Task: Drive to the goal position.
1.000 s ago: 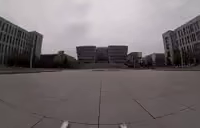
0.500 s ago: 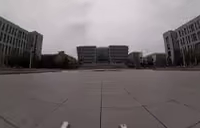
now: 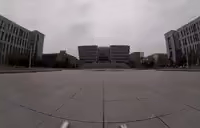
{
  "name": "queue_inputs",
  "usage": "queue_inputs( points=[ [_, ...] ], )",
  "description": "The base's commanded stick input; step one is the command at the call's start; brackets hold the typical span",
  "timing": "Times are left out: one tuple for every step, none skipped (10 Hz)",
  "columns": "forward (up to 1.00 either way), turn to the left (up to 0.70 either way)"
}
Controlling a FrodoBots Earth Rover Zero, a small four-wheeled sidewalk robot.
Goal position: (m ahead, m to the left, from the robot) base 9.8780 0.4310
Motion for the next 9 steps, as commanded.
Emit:
queue_inputs(
  points=[
    [0.70,0.00],
    [0.70,0.00],
    [0.70,0.00],
    [0.70,0.00],
    [0.70,0.00],
    [0.70,0.00],
    [0.70,0.00],
    [0.70,0.00],
    [0.70,0.00]
  ],
)
